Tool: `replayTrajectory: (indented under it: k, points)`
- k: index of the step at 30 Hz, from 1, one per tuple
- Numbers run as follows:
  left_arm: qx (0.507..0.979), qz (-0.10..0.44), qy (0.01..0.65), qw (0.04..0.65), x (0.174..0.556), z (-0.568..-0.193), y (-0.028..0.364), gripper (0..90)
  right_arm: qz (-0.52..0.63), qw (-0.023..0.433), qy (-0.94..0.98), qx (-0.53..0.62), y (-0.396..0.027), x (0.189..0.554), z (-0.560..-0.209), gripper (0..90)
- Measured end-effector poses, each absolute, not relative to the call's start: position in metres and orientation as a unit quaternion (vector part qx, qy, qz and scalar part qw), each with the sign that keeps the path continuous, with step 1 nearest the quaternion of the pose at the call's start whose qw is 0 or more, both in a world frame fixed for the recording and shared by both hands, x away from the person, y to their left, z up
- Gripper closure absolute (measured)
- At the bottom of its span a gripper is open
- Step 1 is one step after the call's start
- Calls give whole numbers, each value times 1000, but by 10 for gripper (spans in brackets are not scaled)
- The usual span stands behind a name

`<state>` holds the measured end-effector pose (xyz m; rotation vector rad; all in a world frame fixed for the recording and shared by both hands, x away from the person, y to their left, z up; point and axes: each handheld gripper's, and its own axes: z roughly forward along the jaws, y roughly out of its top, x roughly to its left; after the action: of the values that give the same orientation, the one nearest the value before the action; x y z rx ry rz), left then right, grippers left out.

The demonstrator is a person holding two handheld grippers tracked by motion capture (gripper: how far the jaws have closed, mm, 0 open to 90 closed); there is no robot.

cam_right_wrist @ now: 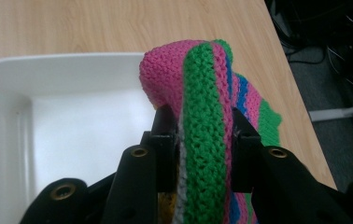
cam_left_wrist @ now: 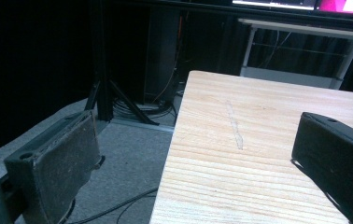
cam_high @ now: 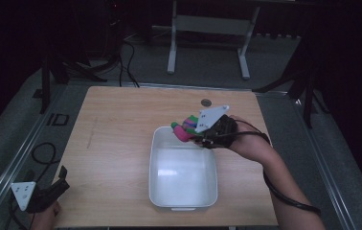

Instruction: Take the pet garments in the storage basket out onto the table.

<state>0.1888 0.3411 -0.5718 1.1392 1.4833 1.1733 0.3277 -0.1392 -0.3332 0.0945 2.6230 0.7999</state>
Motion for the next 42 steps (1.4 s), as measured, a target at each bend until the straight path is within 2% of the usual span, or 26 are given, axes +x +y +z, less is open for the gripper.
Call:
replayTrajectory:
  k: [15,29,36,42]
  points:
    - [460,475,599,451,189,-572,341,12,277,236,925,105,-206,344,-332,690]
    - [461,473,601,450,189,-572,341,12,270,249,916,163,-262,348,-338,690]
    - [462,476,599,449,189,-572,341,12,273,253,910,183,-276,353,-350,689]
    - [463,474,599,449,189,-572,341,12,266,249,910,198,-275,367,-382,686]
